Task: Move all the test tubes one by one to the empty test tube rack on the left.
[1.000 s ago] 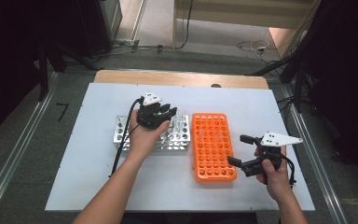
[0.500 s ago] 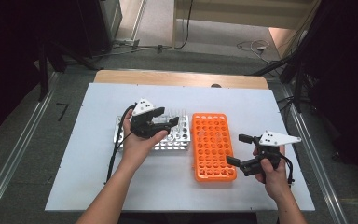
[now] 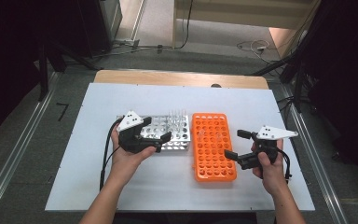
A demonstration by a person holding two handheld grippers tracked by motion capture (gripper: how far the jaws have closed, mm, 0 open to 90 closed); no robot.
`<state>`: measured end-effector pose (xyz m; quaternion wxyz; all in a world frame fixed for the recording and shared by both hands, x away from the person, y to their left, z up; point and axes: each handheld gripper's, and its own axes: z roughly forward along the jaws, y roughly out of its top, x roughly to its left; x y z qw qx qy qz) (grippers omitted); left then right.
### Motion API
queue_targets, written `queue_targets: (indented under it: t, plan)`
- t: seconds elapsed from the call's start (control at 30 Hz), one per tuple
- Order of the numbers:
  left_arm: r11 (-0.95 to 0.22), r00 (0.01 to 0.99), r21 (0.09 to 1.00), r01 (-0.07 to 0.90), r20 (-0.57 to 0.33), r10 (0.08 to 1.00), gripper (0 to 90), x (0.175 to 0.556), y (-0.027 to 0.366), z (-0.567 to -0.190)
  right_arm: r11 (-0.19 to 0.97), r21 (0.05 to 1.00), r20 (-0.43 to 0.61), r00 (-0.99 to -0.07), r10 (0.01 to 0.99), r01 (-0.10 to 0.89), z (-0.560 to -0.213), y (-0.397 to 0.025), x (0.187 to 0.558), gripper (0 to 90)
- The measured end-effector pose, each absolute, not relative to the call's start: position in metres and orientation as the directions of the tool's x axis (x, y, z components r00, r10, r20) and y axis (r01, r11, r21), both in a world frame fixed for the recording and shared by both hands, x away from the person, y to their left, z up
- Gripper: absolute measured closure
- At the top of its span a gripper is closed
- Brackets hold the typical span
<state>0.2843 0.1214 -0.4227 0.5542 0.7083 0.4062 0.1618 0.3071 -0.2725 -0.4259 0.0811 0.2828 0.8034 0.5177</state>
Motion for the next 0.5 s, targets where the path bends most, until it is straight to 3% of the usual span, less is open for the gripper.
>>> queue_targets:
  t: [0.4, 0.5]
  plan:
    - [-0.034, 0.639, 0.921, 0.388, -0.241, 0.731, 0.6, 0.269, 0.133, -0.43, 0.322, 0.869, 0.145, -0.815, 0.561, 0.376, -0.431, -0.26, 0.33, 0.0]
    - [-0.037, 0.648, 0.92, 0.391, -0.246, 0.721, 0.6, 0.264, 0.132, -0.433, 0.327, 0.859, 0.158, -0.811, 0.563, 0.395, -0.437, -0.259, 0.332, 5.2]
